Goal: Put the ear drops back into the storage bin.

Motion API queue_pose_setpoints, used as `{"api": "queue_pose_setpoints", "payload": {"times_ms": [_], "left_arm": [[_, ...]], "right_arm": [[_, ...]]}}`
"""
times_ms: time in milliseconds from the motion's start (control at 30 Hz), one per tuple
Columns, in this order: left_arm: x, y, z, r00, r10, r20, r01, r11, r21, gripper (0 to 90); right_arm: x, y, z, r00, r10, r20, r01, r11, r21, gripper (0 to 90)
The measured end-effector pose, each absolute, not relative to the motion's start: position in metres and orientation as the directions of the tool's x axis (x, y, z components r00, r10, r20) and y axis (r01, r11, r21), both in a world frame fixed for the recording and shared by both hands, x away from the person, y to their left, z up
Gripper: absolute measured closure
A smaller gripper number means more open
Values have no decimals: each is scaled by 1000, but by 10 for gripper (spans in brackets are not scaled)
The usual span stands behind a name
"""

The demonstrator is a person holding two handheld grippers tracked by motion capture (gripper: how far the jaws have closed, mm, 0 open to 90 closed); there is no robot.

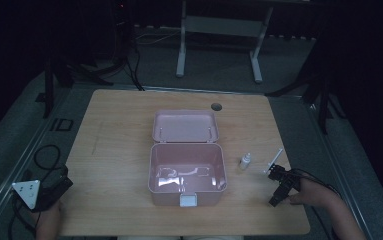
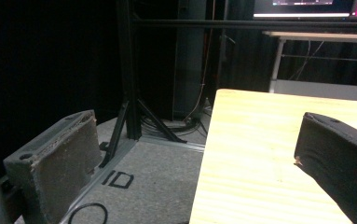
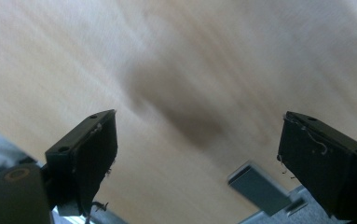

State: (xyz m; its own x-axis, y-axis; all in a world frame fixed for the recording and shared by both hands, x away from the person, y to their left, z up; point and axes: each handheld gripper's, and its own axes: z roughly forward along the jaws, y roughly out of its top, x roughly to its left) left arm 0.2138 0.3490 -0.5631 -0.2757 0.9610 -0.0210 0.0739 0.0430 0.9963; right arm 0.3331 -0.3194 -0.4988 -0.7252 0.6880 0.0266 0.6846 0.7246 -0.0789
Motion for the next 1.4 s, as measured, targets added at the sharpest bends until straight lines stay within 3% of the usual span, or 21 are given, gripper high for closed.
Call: {"api": "queue_pose_setpoints", "payload": {"times_ms": [267, 1067, 1400], "left_arm": [[214, 349, -563, -275, 961, -20, 75, 42, 996, 4], [214, 350, -563, -266, 964, -22, 76, 43, 996, 4], [214, 349, -563, -257, 966, -21, 74, 41, 996, 4]], "right_arm": [[353, -310, -493, -708, 705, -22, 706, 707, -44, 119], [408, -261, -490, -691, 723, 6, 723, 691, 3, 143], [425, -241, -494, -689, 724, 13, 724, 689, 11, 217]]}}
